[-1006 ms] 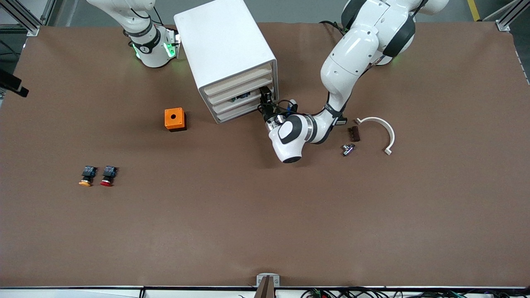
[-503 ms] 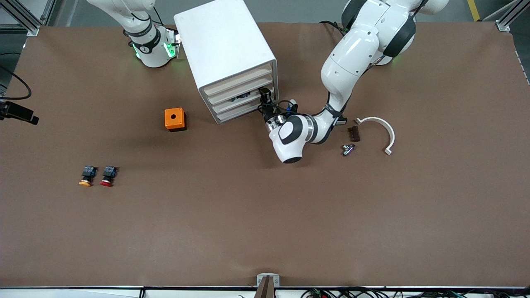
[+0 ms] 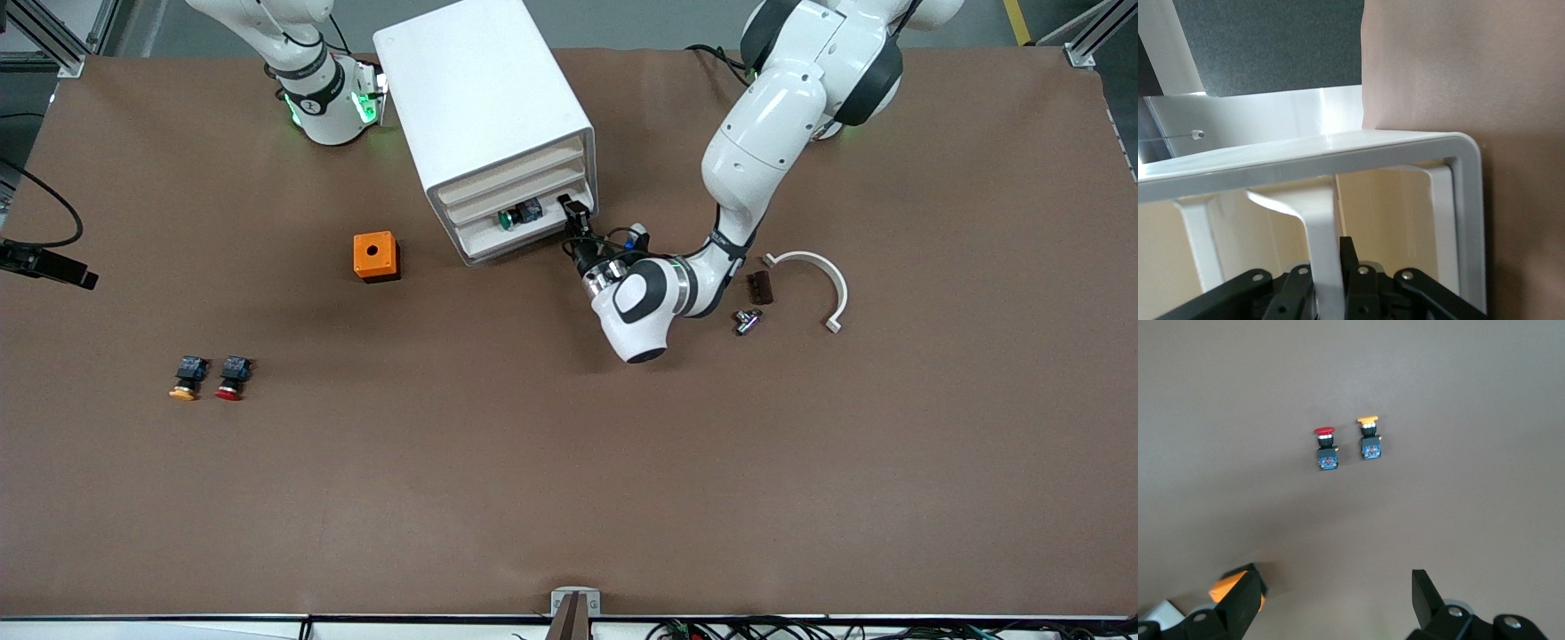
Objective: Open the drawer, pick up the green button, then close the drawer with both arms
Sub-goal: 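Pull the drawer open with the left gripper while the right gripper reaches over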
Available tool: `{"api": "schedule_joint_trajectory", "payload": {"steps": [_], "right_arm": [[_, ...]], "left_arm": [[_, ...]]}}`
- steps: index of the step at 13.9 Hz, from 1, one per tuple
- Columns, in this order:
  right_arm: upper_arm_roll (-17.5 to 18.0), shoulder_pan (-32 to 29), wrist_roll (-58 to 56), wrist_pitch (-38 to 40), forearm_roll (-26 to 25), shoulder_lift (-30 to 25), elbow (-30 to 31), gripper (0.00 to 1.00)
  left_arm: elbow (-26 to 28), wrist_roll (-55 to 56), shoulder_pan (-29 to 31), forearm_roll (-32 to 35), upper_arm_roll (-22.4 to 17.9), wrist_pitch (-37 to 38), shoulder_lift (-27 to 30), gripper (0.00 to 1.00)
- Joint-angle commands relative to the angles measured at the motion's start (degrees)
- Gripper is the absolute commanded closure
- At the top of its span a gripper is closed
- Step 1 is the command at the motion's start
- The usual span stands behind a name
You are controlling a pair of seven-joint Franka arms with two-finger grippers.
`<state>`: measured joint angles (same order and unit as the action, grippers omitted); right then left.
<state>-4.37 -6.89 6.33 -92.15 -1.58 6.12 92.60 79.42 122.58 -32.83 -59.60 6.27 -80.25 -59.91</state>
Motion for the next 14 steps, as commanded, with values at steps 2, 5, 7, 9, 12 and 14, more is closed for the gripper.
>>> {"api": "schedule_joint_trajectory", "payload": {"steps": [2,5,7,9,12,14], "right_arm": [[0.51,4.51,16.23,3.02,-0.79,0.13,-0.93,0.0],[0.51,6.1,20.65,3.03,0.26,0.13,0.12,0.0],[0.51,7.5,21.0,2.94,0.61,0.04,0.3,0.0],[0.51,9.51,25.02,2.85,1.14,0.13,0.73,0.0],[0.51,13.82,33.1,2.24,1.32,0.13,1.61,0.0],[0.51,16.11,37.85,0.23,1.41,0.04,3.37,0.0]], "left_arm": [[-0.94,0.11,3.2,-2.54,-0.03,-0.96,-0.2,0.89],[-1.02,0.03,5.66,-2.89,-0.03,-2.72,-0.2,0.87],[-0.94,-0.24,6.28,-2.89,-0.03,-3.33,-0.29,0.83],[-0.94,-0.41,6.37,-2.89,-0.11,-3.68,-0.29,0.81],[-1.02,-0.59,6.64,-2.89,-0.11,-4.39,-0.21,0.3],[-1.9,-2.07,7.16,-2.9,-0.03,-4.48,0.23,0.0]]}}
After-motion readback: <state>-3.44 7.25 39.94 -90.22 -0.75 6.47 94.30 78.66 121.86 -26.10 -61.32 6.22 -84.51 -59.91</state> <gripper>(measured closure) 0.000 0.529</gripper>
